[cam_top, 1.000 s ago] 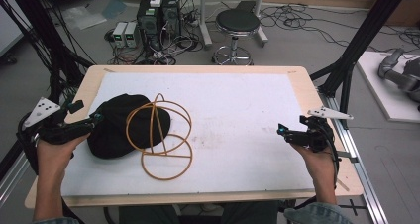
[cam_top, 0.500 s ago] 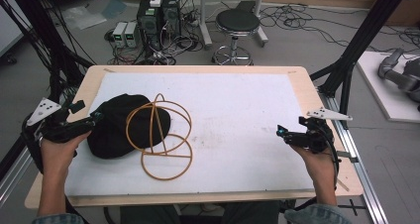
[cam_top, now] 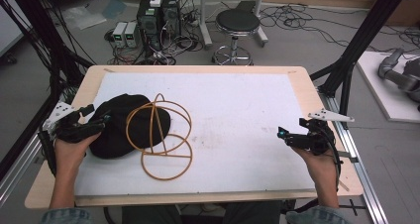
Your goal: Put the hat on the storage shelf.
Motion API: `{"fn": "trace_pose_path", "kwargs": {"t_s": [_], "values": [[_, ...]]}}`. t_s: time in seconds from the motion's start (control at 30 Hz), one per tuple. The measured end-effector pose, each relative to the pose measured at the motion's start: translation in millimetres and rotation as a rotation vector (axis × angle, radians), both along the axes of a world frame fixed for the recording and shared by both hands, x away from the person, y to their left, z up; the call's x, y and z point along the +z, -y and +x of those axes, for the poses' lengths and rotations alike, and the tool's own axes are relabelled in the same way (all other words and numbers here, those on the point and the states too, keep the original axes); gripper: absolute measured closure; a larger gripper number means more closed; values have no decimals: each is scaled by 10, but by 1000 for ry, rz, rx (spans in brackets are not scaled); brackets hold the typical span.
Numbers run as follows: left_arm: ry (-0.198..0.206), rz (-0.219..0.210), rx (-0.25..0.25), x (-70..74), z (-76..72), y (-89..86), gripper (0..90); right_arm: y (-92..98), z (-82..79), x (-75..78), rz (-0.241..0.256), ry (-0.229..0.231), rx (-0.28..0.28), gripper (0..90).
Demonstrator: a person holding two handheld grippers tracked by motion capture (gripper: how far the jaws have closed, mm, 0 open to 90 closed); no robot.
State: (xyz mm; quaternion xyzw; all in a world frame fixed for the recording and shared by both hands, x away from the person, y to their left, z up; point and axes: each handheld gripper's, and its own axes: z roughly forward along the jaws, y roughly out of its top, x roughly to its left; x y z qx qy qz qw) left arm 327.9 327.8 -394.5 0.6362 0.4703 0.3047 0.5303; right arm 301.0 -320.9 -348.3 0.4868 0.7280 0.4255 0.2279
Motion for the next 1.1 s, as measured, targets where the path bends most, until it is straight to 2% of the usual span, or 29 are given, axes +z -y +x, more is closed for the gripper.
{"fn": "trace_pose_path", "kwargs": {"t_s": [0.27, 0.3, 0.33, 0.4, 0.43, 0.47, 0.5, 0.53, 0.67, 0.77, 0.97, 1.1], "values": [[-24, 12, -14, -84, 38, 16, 250, -11, 9, -9, -5, 2, 4, 124], [-29, 12, -20, -95, 43, 19, 268, -10, 8, -10, -5, 2, 2, 124], [-36, 16, -26, -105, 47, 20, 328, -2, 6, -7, -4, 2, -2, 125], [-46, 21, -35, -118, 50, 28, 352, 2, 5, -7, -3, 4, -2, 124], [-50, 25, -40, -122, 51, 30, 408, 9, 2, -7, -2, 2, -2, 124], [-53, 31, -43, -126, 50, 35, 408, 9, 2, -7, -2, 2, -2, 124], [-53, 37, -48, -130, 49, 37, 473, 11, 2, -6, 0, 3, -2, 125], [-60, 44, -53, -134, 50, 40, 488, 9, 0, -4, 2, 3, -4, 124], [-67, 46, -54, -136, 47, 35, 560, 3, -2, 1, 2, 4, 1, 125], [-74, 47, -49, -136, 40, 26, 653, -8, -2, 3, 0, 4, 5, 125], [-72, 45, -41, -105, 22, 34, 698, -8, 1, -4, 3, 1, 5, 125], [-68, 22, -36, -63, 5, 25, 703, -9, -1, 0, 2, 2, 5, 125]]}}
